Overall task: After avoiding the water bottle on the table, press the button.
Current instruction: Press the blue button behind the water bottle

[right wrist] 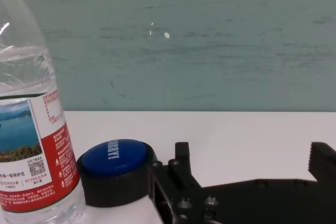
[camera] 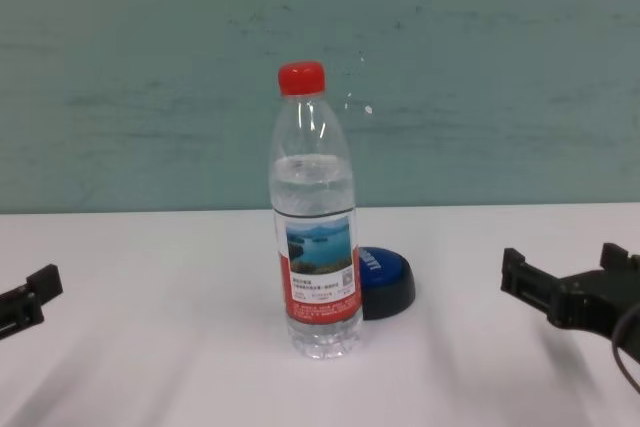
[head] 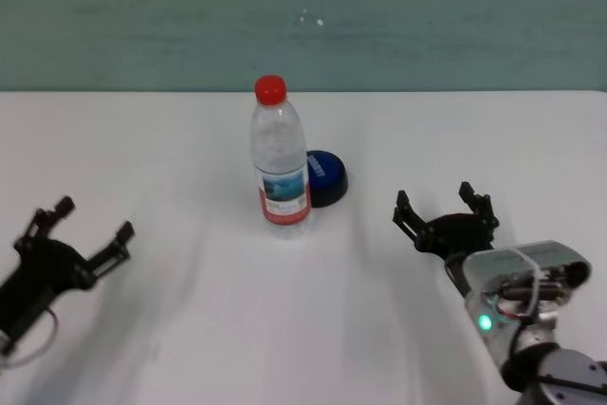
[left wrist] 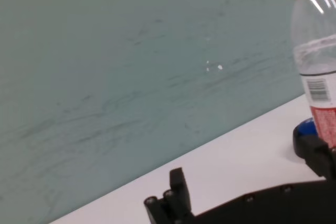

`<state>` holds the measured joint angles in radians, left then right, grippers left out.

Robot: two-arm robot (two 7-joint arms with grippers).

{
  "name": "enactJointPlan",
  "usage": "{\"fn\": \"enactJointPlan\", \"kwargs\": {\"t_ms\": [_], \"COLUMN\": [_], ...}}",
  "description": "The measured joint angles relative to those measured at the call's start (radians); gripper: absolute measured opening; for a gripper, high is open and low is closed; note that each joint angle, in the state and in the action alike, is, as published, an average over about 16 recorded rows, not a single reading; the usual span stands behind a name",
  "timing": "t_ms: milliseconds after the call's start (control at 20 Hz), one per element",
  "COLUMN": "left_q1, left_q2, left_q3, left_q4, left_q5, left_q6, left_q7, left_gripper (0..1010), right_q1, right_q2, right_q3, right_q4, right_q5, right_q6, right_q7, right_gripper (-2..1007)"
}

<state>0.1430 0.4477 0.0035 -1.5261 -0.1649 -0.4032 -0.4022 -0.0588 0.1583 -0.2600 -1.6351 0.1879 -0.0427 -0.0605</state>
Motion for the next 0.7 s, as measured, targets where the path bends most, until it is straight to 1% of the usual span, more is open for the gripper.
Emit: {"fn": "enactJointPlan", "kwargs": {"t_ms": [300, 450, 700], "left_q1": [-0.053, -0.088, -0.159], "left_q2": [0.007, 0.007, 0.003], "left_q3": [0.003, 0.012, 0.034], "left_q4": [0.049, 0.078, 0.136], "left_q5": [0.000, 0.002, 0.008], "left_q6": [-0.010, -0.012, -0.010], "left_q7": [-0.015, -0.021, -0.031], "left_gripper": [1000, 1000, 1000], "right_q1": [0.000, 0.000, 0.000], "right_q2": [0.000, 0.000, 0.000], "right_q3": [0.000, 0.000, 0.000], "right_q4": [0.000, 0.000, 0.000], "right_q5": [0.000, 0.000, 0.000], "right_q6": [0.000, 0.000, 0.000], "right_q7": [0.000, 0.000, 0.000], "right_gripper": [1004, 1004, 1004]}}
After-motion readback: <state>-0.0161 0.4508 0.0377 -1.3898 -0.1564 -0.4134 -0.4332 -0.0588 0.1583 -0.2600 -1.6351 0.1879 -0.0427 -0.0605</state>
